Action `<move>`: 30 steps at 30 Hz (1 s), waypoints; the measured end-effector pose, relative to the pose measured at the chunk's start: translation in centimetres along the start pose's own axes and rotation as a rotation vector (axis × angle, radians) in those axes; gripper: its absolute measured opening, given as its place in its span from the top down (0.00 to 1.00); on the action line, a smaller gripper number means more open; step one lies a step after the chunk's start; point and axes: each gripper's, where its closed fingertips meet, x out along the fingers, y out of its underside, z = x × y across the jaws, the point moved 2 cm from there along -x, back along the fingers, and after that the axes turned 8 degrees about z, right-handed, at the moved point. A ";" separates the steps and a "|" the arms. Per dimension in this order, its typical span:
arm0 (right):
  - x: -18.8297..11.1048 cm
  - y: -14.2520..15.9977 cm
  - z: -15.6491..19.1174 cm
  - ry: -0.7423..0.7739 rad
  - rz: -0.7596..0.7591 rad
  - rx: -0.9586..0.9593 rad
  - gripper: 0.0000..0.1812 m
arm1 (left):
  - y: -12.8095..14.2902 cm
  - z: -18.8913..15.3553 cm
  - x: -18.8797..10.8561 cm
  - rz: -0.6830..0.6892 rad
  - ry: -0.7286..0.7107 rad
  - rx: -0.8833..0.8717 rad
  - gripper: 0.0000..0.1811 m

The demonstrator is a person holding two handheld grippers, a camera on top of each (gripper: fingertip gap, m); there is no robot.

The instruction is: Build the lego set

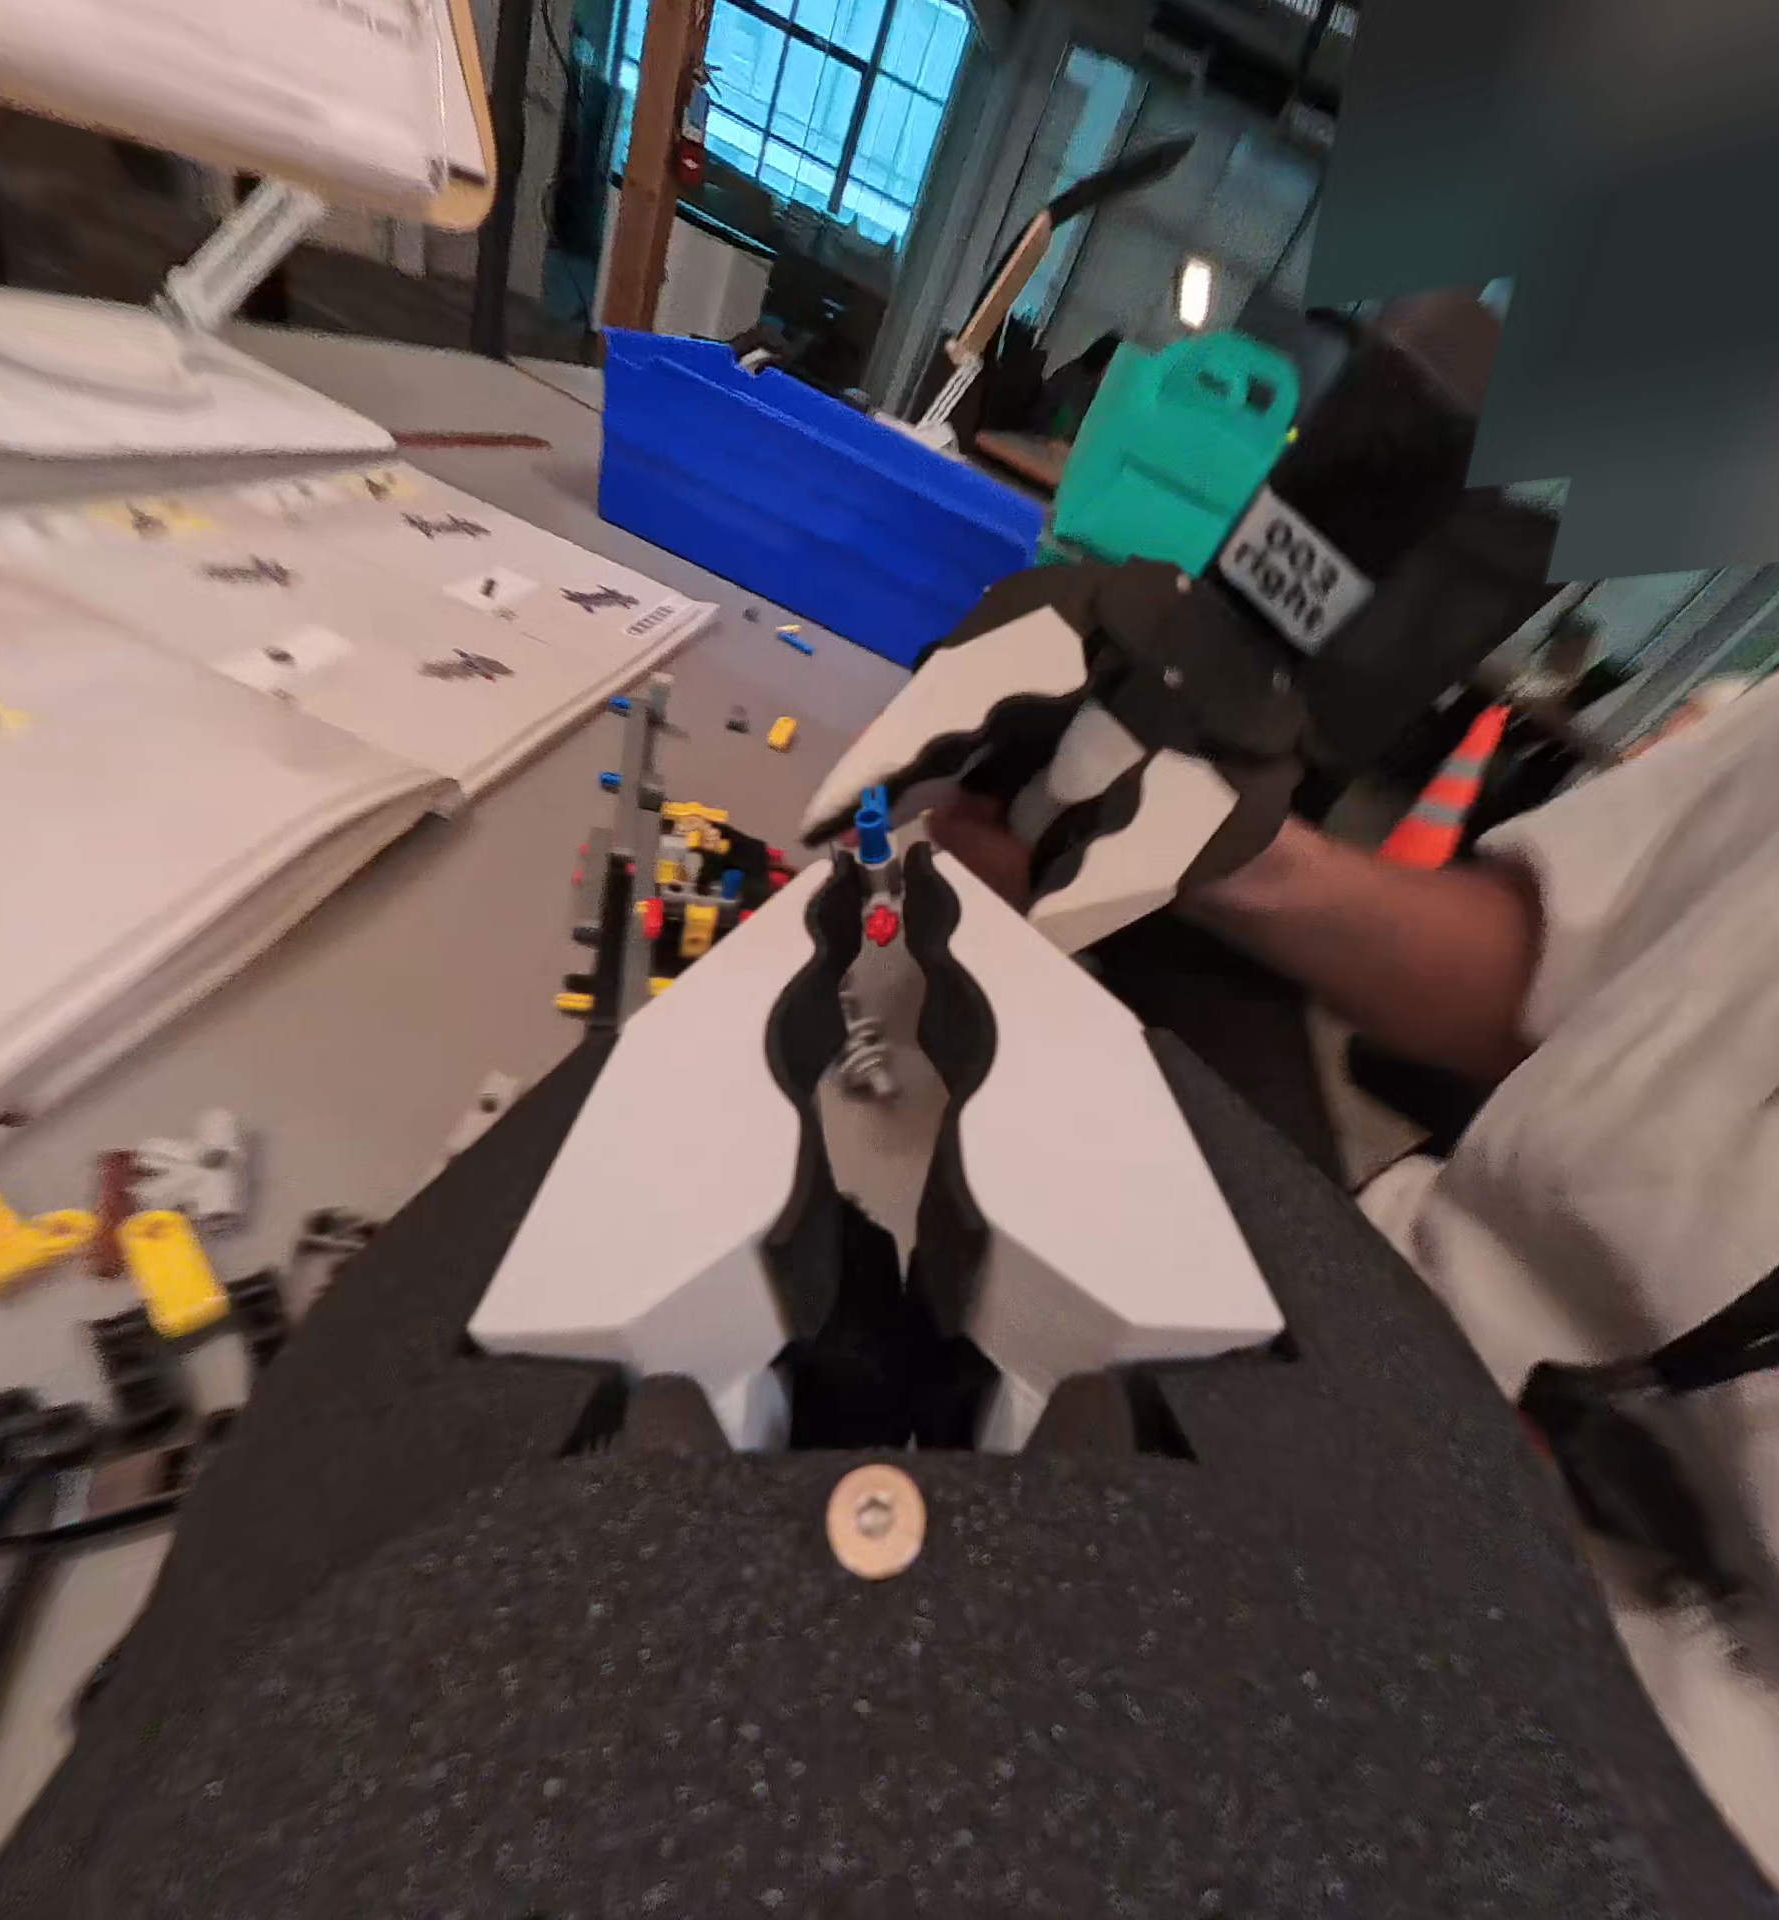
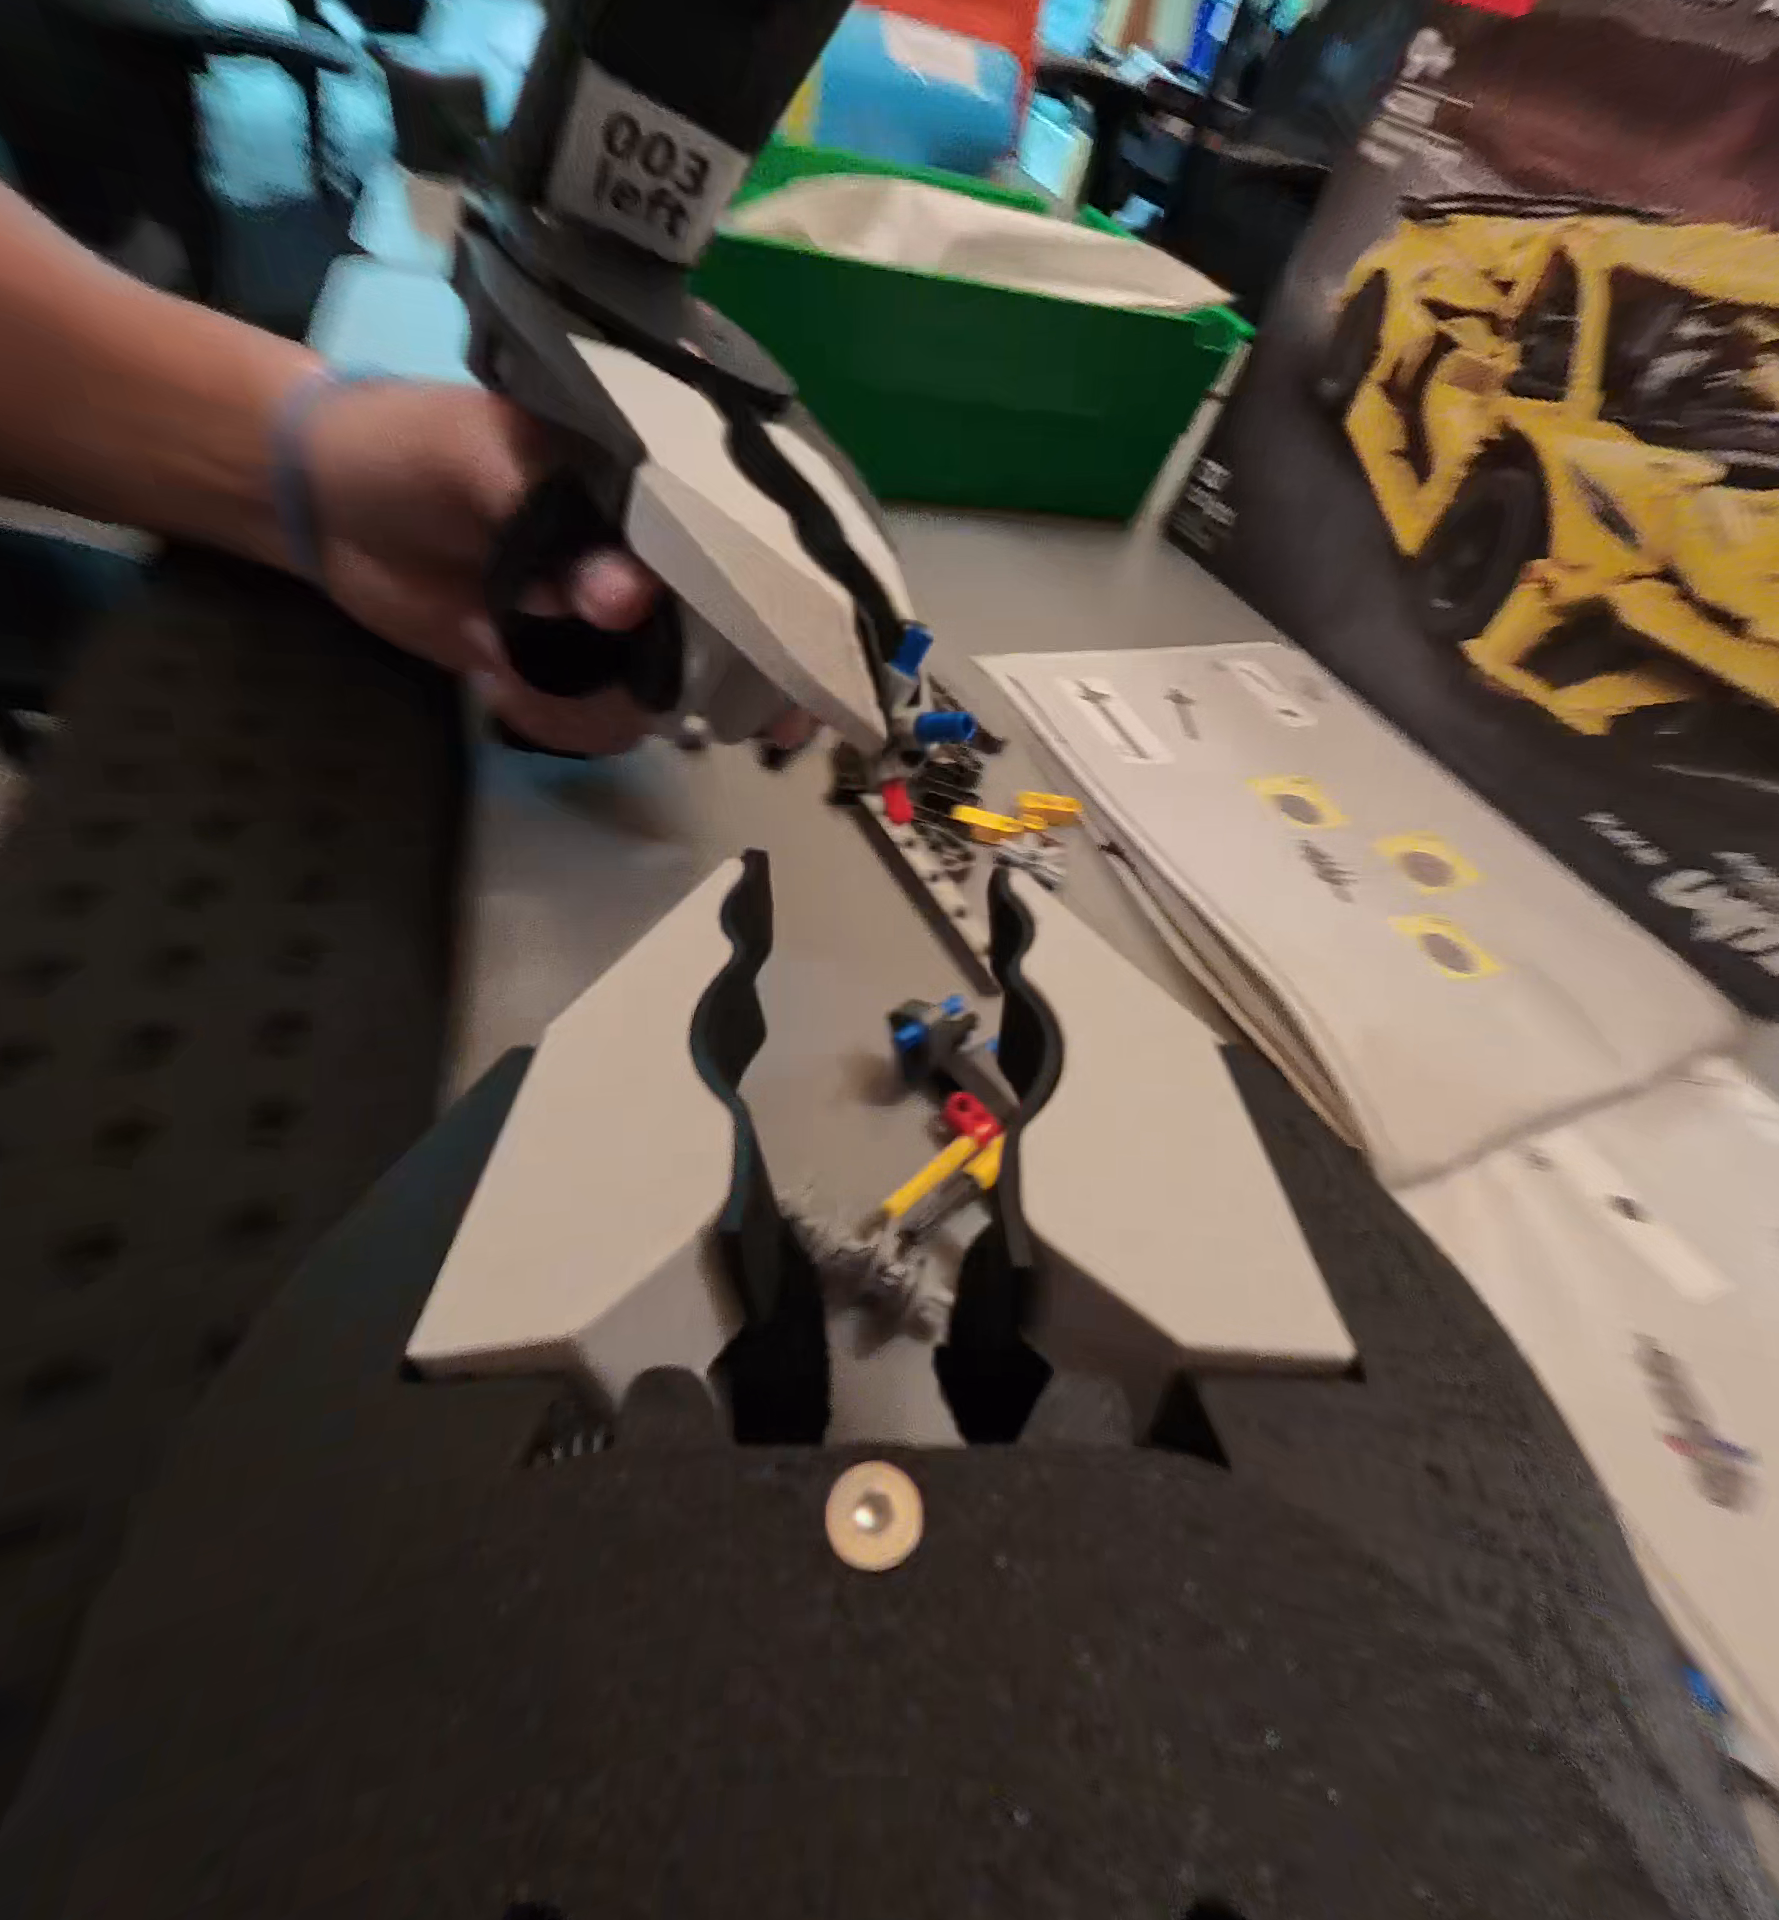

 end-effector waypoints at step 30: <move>0.8 -0.4 -1.6 0.222 0.121 -0.129 0.88 | 0.1 0.4 2.2 -0.017 0.054 -0.239 0.96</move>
